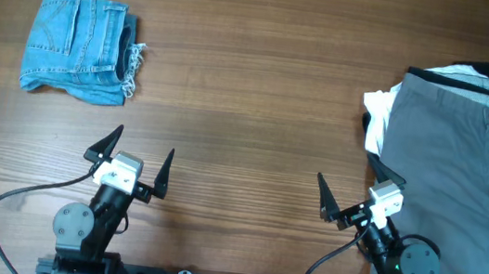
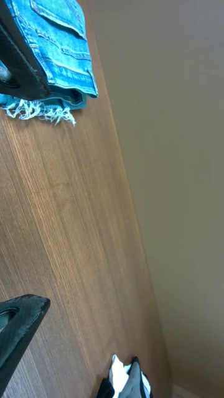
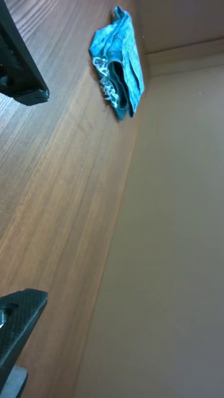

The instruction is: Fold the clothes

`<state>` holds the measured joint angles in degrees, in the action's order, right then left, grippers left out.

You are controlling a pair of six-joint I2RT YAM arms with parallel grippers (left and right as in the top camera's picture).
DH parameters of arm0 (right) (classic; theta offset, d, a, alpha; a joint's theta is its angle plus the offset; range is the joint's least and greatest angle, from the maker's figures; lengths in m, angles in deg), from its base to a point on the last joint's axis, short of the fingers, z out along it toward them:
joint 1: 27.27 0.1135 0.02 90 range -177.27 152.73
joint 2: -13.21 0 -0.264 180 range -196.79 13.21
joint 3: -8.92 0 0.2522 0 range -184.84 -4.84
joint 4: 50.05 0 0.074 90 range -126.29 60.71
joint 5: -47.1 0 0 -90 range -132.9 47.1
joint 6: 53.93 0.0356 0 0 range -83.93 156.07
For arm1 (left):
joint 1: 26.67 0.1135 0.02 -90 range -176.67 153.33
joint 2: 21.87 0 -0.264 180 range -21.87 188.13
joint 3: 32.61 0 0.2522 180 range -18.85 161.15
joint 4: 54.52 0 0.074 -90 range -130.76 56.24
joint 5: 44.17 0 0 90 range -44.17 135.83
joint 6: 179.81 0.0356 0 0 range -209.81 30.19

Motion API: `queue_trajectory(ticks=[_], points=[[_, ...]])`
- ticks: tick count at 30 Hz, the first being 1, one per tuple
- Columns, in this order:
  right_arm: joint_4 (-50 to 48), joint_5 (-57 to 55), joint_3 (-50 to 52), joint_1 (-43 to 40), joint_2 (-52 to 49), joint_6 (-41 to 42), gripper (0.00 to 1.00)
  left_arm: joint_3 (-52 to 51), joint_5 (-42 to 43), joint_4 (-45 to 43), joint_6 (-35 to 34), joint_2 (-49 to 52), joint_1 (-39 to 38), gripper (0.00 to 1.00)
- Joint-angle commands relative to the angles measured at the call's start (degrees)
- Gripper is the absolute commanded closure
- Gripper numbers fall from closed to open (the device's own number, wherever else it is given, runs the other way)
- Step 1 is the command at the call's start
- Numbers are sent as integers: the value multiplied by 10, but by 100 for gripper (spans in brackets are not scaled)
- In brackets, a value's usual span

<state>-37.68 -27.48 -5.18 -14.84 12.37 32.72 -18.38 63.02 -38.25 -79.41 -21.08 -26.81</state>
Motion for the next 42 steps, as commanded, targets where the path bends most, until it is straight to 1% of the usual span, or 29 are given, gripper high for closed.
queue_trajectory(ticks=[1,4,6,7,9,11,12,15,18,19,22,23,24,25,26,27,28,29,30,31,32,33,35,37,39,40,41,42], points=[[-3,1,0,-3,0,5,0,-1,7,3,-4,-3,3,0],[-27,14,0,-3,0,6,0,-1,95,-1,-4,-3,3,0],[-35,16,-18,-3,0,15,0,-1,105,-3,-6,-3,3,0],[-32,16,-35,-3,-1,23,0,-1,105,-12,-30,-3,3,0],[-2,16,-76,-3,-14,25,0,-1,105,-51,-110,-3,3,0],[70,16,-134,-3,-50,25,0,4,104,-86,-172,-3,3,0],[103,16,-158,-3,-74,30,0,10,104,-89,-188,-3,3,0],[219,20,-262,-3,-197,96,0,43,104,-87,-246,-2,3,0],[291,43,-356,-3,-321,107,0,85,104,-87,-293,9,3,0],[323,49,-407,-3,-384,107,0,105,104,-85,-305,19,3,0],[392,53,-521,-3,-501,106,0,163,105,-49,-308,60,3,0],[425,66,-581,-3,-557,107,0,201,105,-20,-312,90,3,0],[449,93,-620,-3,-595,108,0,232,117,-7,-321,118,3,0],[483,103,-675,-3,-653,83,0,272,148,-31,-320,154,3,0],[491,71,-696,-5,-680,83,0,289,157,-65,-322,172,3,0],[493,47,-705,-10,-695,99,0,297,174,-101,-323,183,3,0],[492,2,-719,-25,-723,142,1,305,182,-130,-323,199,3,0],[491,-28,-728,-42,-746,170,0,315,182,-127,-323,212,3,0],[492,-45,-736,-59,-765,186,1,330,182,-95,-323,234,3,0],[490,-57,-749,-94,-800,203,5,345,181,-49,-323,258,3,0],[485,-61,-755,-116,-820,205,12,364,181,14,-323,293,3,0],[475,-75,-757,-143,-844,217,16,377,181,55,-323,319,3,0],[448,-90,-757,-184,-894,220,20,408,182,141,-323,389,2,0],[425,-119,-757,-200,-939,214,20,433,186,191,-323,457,2,0],[408,-173,-757,-202,-984,215,21,455,197,222,-323,513,2,0],[398,-180,-757,-202,-1003,215,21,464,210,231,-323,539,2,0],[387,-184,-757,-202,-1021,215,23,471,221,238,-322,560,1,0],[375,-184,-757,-202,-1039,215,27,477,224,243,-313,575,-6,0]])
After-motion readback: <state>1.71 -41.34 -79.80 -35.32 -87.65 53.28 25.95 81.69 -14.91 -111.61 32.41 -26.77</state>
